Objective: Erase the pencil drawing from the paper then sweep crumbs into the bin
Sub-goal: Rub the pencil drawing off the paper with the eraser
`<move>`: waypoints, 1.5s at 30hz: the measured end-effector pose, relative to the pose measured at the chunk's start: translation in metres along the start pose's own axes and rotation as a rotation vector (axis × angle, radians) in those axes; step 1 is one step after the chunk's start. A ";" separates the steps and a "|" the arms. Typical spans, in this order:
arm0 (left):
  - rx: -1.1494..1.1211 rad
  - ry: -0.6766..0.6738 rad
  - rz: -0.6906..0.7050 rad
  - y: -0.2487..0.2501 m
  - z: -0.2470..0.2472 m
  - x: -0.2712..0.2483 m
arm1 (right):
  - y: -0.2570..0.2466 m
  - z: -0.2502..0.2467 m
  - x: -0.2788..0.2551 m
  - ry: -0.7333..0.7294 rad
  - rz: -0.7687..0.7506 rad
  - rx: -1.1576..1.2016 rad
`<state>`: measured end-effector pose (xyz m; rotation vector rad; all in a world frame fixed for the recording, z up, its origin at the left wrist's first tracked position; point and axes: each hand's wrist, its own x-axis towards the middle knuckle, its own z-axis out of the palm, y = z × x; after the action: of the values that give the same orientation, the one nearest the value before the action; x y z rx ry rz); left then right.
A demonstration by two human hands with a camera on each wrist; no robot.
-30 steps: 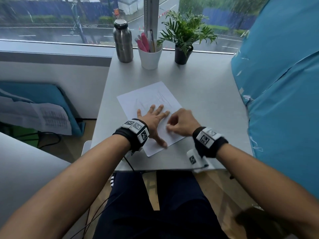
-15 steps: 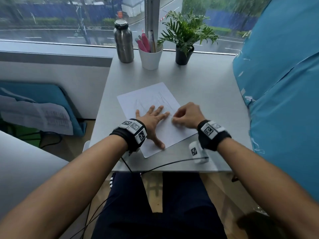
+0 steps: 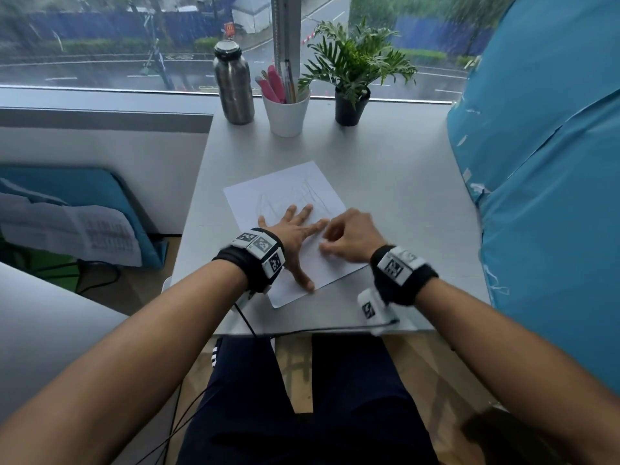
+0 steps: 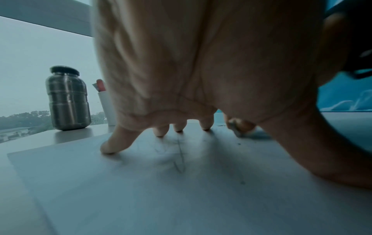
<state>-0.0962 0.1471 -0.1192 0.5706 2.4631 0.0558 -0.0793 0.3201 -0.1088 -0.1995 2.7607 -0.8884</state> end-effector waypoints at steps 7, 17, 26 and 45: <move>0.027 -0.050 -0.016 0.006 -0.006 -0.002 | 0.024 -0.032 0.018 0.097 0.137 0.048; -0.165 0.052 0.064 -0.006 -0.012 -0.007 | 0.011 -0.011 -0.002 -0.009 -0.017 -0.014; -0.106 0.117 0.072 -0.010 0.005 -0.004 | -0.002 -0.015 0.015 0.069 -0.095 -0.116; -0.080 0.108 0.072 -0.018 0.014 0.001 | -0.007 -0.011 0.012 -0.001 -0.122 -0.084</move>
<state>-0.0961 0.1300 -0.1339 0.6358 2.5312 0.2179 -0.0938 0.3182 -0.0980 -0.3864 2.8130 -0.8000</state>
